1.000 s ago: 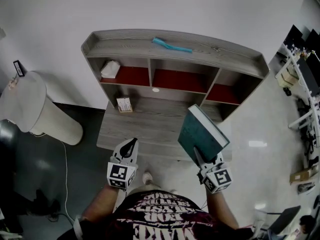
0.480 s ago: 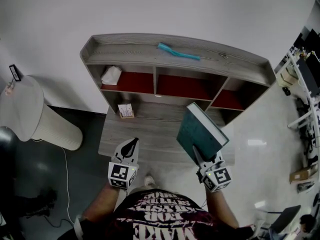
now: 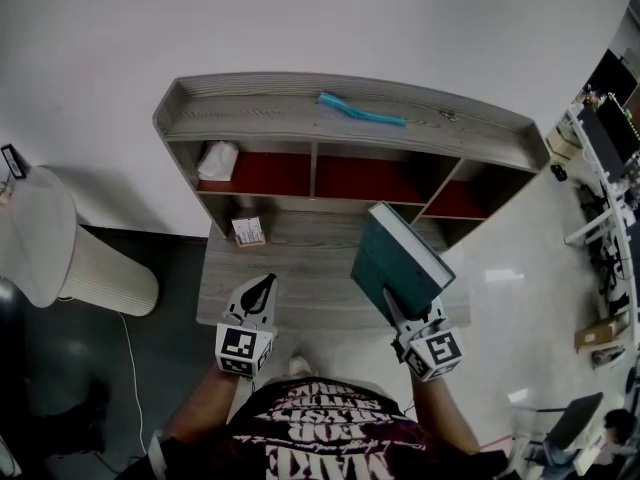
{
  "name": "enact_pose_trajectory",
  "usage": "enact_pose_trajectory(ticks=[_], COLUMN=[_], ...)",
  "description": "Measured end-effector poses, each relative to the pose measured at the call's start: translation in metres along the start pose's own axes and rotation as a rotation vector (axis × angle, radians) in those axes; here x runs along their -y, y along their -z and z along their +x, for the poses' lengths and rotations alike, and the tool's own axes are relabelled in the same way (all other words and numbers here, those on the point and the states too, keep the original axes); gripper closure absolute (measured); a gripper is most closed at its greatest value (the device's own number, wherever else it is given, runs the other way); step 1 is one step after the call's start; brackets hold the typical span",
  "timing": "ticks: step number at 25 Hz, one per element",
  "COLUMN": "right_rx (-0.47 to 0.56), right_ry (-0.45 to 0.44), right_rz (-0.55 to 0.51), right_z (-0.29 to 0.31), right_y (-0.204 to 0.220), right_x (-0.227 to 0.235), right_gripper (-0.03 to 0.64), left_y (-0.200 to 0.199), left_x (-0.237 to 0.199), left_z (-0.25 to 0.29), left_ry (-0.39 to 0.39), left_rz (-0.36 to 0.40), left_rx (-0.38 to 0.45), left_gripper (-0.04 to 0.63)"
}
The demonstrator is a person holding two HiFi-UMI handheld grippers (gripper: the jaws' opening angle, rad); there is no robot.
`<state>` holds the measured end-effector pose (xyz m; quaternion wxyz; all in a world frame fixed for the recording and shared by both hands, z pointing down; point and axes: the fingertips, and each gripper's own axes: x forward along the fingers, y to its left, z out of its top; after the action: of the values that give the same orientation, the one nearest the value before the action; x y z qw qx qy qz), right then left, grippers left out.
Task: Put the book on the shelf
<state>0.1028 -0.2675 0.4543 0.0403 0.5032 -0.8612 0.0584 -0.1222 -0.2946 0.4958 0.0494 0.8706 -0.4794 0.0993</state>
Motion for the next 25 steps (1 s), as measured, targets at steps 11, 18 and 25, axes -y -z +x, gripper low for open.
enact_pose_trajectory(ticks=[11,18,25], right_rx=[0.006,0.008,-0.004], right_ry=[0.039,0.010,-0.046], right_rz=[-0.023,-0.001,0.008], right_z=[-0.002,0.009,0.038], right_y=[-0.010,-0.005,-0.004], right_x=[0.001,0.009,0.027], right_gripper=[0.454,0.454,0.454], left_y=[0.004,0.003,-0.004], left_x=[0.001,0.005,-0.008], left_z=[0.009,0.020,0.043], left_ry=[0.060,0.062,0.017], left_rz=[-0.001,0.012,0.005], left_rx=[-0.001,-0.020,-0.028], left_gripper=[0.589,0.589,0.589])
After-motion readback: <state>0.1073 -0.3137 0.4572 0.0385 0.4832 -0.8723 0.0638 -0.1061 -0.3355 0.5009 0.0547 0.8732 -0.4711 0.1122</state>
